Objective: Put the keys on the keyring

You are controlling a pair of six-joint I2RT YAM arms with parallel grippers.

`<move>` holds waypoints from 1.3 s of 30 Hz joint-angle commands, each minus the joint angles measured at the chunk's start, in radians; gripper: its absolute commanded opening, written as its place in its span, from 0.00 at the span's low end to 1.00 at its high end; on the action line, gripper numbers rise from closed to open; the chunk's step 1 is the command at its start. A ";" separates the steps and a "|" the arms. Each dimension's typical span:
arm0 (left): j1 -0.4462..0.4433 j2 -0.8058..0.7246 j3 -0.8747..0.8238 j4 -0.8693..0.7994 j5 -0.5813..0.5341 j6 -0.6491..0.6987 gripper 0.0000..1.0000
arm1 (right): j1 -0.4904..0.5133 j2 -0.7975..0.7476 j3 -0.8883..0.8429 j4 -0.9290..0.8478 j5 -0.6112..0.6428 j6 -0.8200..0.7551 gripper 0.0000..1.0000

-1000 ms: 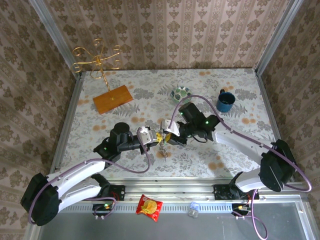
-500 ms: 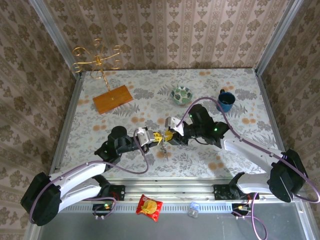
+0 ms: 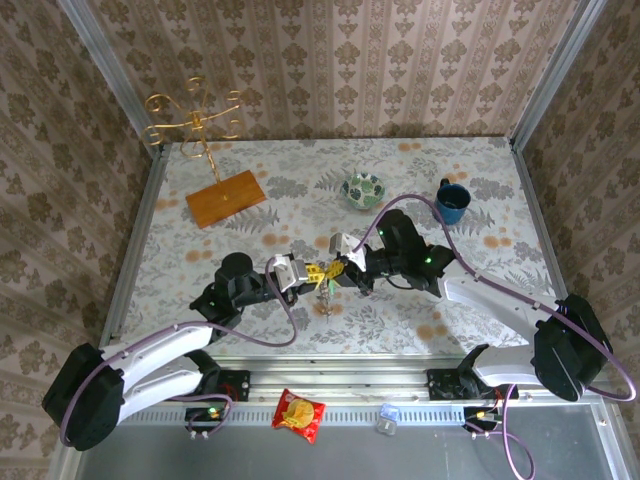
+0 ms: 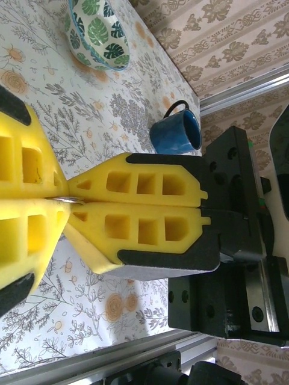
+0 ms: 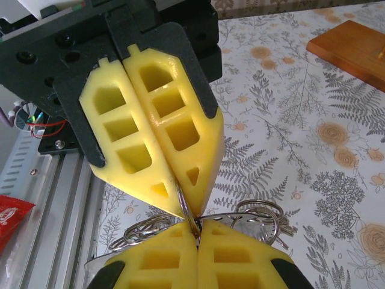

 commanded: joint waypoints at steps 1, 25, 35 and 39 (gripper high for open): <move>-0.002 -0.024 0.004 0.000 -0.003 0.014 0.17 | 0.003 0.008 0.031 -0.045 -0.025 -0.040 0.00; -0.015 0.014 0.179 -0.372 -0.001 0.181 0.02 | 0.106 0.054 0.305 -0.506 0.182 -0.269 0.00; -0.018 -0.009 0.106 -0.200 -0.004 0.108 0.00 | 0.028 -0.052 0.110 -0.248 0.097 -0.085 0.28; -0.018 -0.016 0.072 -0.123 -0.007 0.074 0.00 | 0.021 -0.060 0.061 -0.197 0.094 -0.042 0.29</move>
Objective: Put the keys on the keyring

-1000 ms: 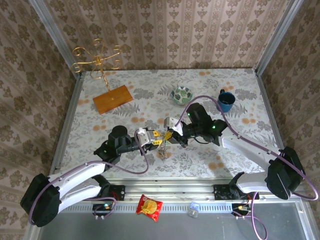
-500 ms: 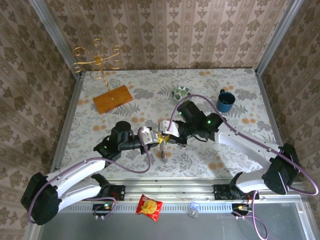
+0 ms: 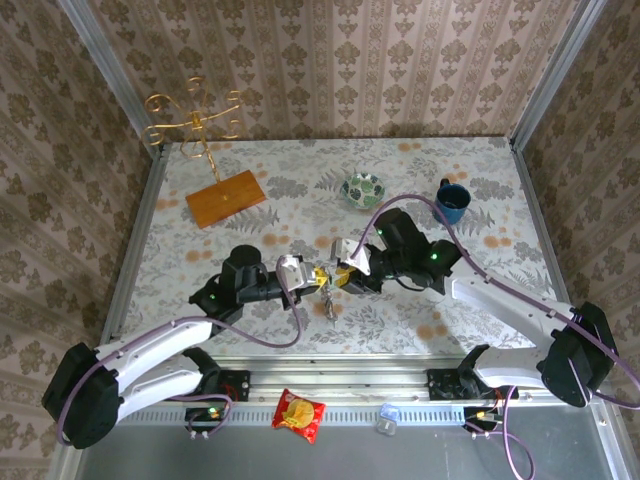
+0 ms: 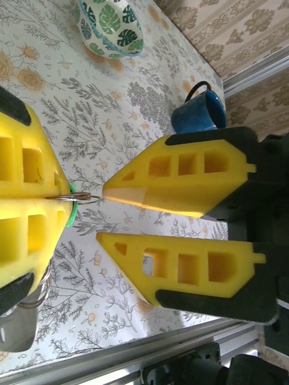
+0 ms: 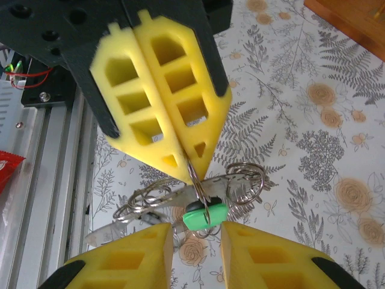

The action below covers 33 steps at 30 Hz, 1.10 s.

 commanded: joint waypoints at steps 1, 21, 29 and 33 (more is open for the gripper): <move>0.001 -0.021 -0.026 0.120 0.000 -0.049 0.00 | -0.005 -0.014 -0.036 0.092 -0.046 0.075 0.29; 0.001 -0.006 -0.057 0.218 0.004 -0.124 0.00 | -0.015 0.000 -0.126 0.223 -0.032 0.077 0.33; -0.001 -0.003 -0.070 0.249 -0.007 -0.155 0.00 | 0.000 0.040 -0.159 0.307 -0.023 0.099 0.39; 0.000 -0.001 -0.068 0.252 -0.010 -0.158 0.00 | 0.011 0.058 -0.167 0.359 0.000 0.114 0.39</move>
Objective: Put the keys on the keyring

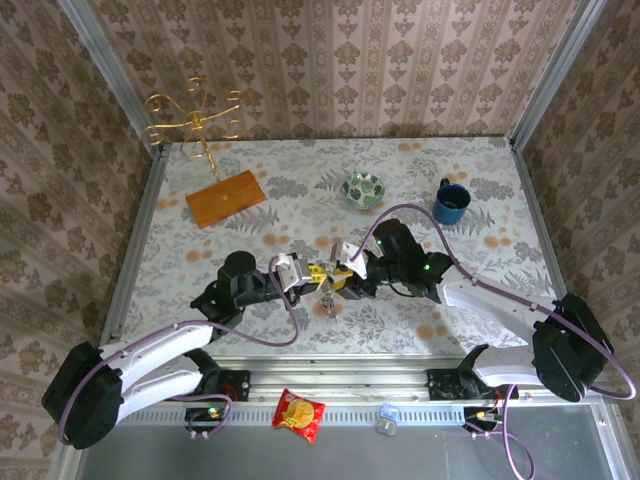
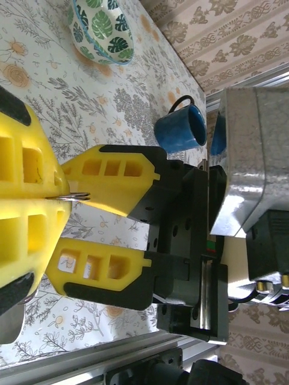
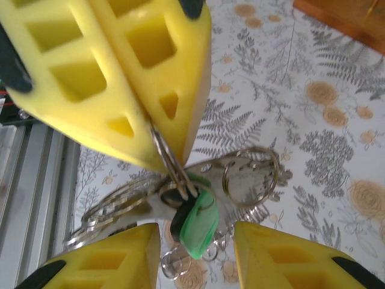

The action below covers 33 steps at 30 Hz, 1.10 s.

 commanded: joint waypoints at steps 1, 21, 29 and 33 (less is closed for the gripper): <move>-0.001 0.000 -0.001 0.063 0.001 -0.027 0.00 | 0.011 0.021 -0.019 0.084 0.019 0.023 0.38; -0.001 -0.012 0.014 -0.007 -0.041 0.018 0.00 | 0.009 -0.035 0.045 -0.067 0.099 -0.067 0.00; -0.002 -0.001 0.038 -0.097 -0.048 0.075 0.00 | 0.010 -0.049 0.112 -0.150 0.094 -0.103 0.00; -0.002 -0.005 0.038 -0.104 -0.060 0.079 0.01 | 0.011 -0.054 0.128 -0.173 0.093 -0.106 0.00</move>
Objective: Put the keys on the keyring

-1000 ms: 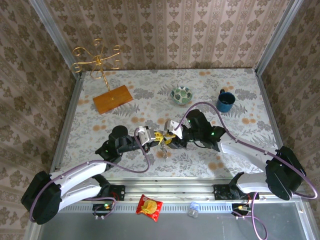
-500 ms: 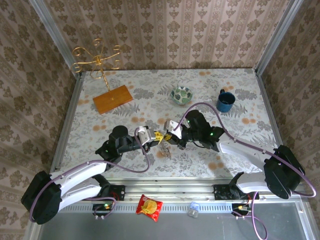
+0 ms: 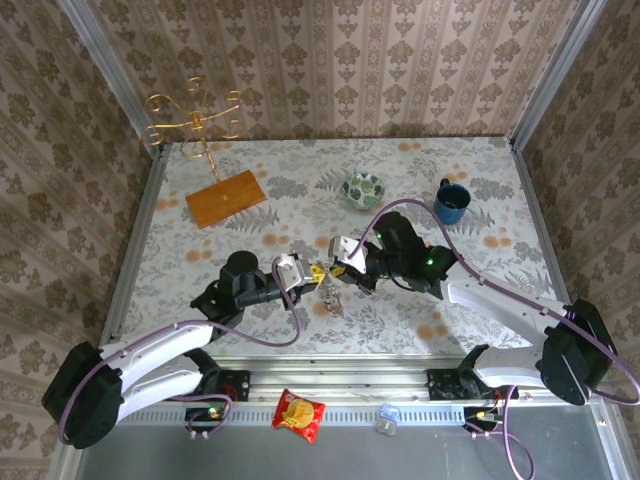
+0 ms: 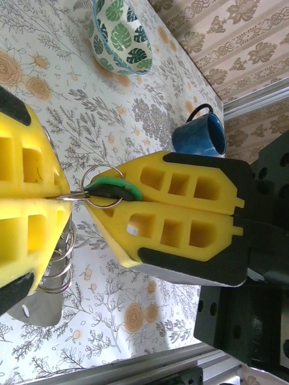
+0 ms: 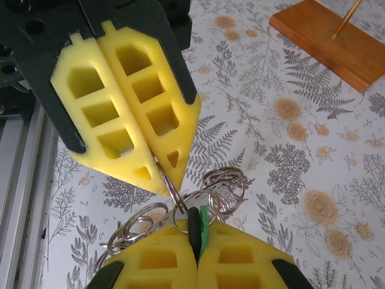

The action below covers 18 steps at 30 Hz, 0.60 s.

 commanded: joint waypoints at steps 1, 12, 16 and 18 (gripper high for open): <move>-0.002 -0.009 0.033 -0.038 -0.014 0.029 0.05 | 0.002 -0.027 0.035 -0.054 0.010 -0.021 0.00; 0.010 -0.124 -0.063 0.159 -0.250 -0.050 0.56 | 0.024 -0.053 0.092 -0.136 0.061 -0.029 0.00; 0.060 -0.263 -0.151 0.255 -0.450 -0.123 0.67 | 0.063 -0.036 0.116 -0.126 0.069 -0.017 0.00; 0.089 -0.345 -0.171 0.232 -0.521 -0.146 0.68 | 0.091 -0.018 0.131 -0.107 0.066 -0.010 0.00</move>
